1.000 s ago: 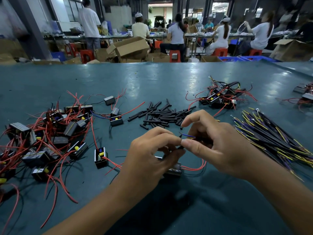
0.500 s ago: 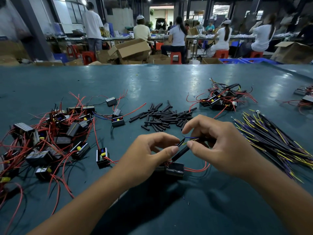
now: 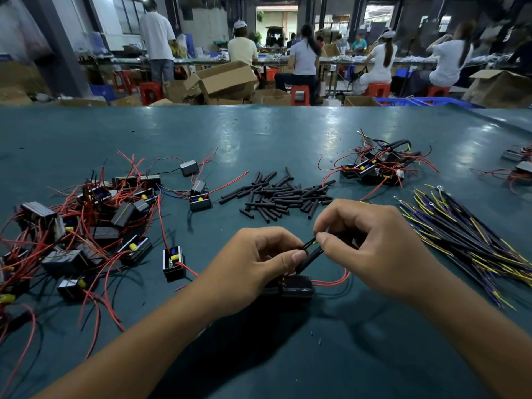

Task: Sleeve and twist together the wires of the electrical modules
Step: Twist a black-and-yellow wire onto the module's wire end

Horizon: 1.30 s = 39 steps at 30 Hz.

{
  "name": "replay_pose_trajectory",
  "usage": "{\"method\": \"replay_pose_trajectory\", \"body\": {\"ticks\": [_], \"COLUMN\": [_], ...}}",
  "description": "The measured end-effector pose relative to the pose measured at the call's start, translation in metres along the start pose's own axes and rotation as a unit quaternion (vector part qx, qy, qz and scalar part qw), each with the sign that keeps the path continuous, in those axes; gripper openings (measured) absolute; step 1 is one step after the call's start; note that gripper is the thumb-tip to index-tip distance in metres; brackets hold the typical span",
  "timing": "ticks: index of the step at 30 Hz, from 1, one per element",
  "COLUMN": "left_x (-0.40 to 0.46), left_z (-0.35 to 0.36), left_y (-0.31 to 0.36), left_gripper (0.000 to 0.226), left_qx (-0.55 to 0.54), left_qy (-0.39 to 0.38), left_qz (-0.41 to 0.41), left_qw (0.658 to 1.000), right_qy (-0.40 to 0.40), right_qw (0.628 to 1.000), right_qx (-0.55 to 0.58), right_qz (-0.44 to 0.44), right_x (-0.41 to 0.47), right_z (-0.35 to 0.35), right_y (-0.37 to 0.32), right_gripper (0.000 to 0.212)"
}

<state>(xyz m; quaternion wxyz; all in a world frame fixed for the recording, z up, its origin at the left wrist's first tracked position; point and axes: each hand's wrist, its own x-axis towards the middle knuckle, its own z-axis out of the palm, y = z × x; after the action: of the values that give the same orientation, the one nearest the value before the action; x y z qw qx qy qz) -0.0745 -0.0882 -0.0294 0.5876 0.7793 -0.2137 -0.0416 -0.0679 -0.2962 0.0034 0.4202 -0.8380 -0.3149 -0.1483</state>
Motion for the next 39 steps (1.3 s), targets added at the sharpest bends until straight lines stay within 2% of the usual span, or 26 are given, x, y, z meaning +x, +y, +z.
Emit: {"method": "replay_pose_trajectory", "body": {"ticks": [5, 9, 15, 18, 21, 24, 29, 34, 39], "left_x": [-0.001, -0.001, -0.002, -0.002, -0.002, -0.003, -0.003, -0.004, -0.004], "left_z": [-0.004, -0.008, -0.009, -0.008, -0.007, -0.005, -0.002, 0.0, 0.0], "left_y": [-0.002, 0.0, 0.0, -0.001, 0.0, 0.002, 0.004, 0.001, 0.001], "left_gripper": [0.012, 0.017, 0.025, 0.022, 0.016, 0.015, 0.007, 0.006, 0.005], "left_qx": [-0.012, 0.036, 0.096, 0.114, 0.115, 0.138, 0.162, 0.181, 0.185], "left_qy": [-0.007, 0.001, 0.028, 0.034, 0.043, 0.059, 0.086, 0.093, 0.096], "left_qz": [-0.019, -0.005, 0.028, 0.04, 0.051, 0.079, 0.115, 0.132, 0.142], "left_qw": [1.0, 0.999, 0.995, 0.992, 0.991, 0.985, 0.976, 0.97, 0.968], "right_qy": [-0.004, 0.006, -0.02, -0.023, -0.046, -0.054, -0.034, -0.05, -0.063], "right_qw": [1.0, 0.995, 0.964, 0.951, 0.94, 0.935, 0.956, 0.961, 0.957], "right_qx": [-0.015, -0.091, -0.237, -0.271, -0.297, -0.303, -0.252, -0.233, -0.244], "right_qz": [-0.017, -0.051, -0.123, -0.146, -0.164, -0.173, -0.148, -0.14, -0.144], "right_x": [-0.002, -0.001, 0.0, 0.0, 0.0, 0.0, 0.0, 0.0, 0.002], "right_z": [-0.004, -0.005, -0.009, -0.01, -0.012, -0.011, -0.009, -0.01, -0.01], "right_y": [0.001, 0.001, 0.002, 0.001, 0.0, 0.0, 0.001, 0.004, 0.0], "right_gripper": [0.006, 0.002, 0.015, 0.018, 0.029, 0.032, 0.021, 0.006, 0.02]}}
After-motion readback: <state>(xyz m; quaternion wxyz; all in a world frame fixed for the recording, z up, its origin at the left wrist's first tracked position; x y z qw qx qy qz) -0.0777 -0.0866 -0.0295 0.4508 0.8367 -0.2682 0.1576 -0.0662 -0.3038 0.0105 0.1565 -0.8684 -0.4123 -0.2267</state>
